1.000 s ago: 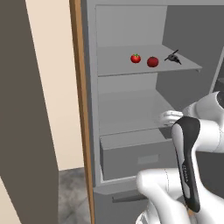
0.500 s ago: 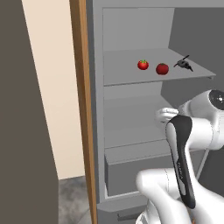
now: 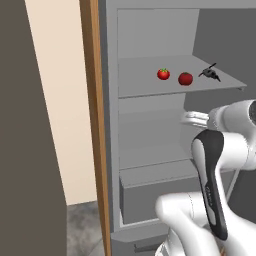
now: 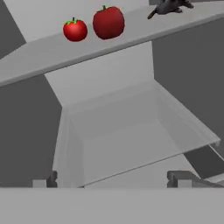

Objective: Place one tomato and one fish in each tupperware on the nearby counter, to pack two identical lunches.

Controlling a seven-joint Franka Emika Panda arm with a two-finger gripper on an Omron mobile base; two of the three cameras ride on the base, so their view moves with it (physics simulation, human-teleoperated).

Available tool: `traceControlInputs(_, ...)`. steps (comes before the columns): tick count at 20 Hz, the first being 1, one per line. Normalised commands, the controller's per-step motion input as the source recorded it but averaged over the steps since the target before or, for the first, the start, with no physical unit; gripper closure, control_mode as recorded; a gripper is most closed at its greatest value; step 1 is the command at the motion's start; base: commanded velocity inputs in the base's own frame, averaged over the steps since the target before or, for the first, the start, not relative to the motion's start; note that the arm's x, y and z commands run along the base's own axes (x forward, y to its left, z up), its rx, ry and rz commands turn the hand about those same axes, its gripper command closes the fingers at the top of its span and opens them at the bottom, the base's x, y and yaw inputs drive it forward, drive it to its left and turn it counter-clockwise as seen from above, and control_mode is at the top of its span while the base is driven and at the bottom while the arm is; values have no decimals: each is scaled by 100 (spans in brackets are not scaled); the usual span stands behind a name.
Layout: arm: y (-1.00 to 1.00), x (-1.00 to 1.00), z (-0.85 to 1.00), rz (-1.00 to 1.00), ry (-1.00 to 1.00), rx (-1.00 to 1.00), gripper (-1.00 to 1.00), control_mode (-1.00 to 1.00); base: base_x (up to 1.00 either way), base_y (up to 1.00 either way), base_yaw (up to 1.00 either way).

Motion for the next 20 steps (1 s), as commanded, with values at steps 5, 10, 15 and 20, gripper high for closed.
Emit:
traceControlInputs(5,-1,1,42,-1,-12,-3,-100,-100,0,0,0)
traceControlInputs(10,-4,0,24,1,-12,-13,-100,-100,0,0,0)
traceControlInputs(15,-12,0,28,0,-6,-13,-100,-100,0,0,0)
traceControlInputs(20,-6,5,42,0,-1,-2,-100,-100,0,0,0)
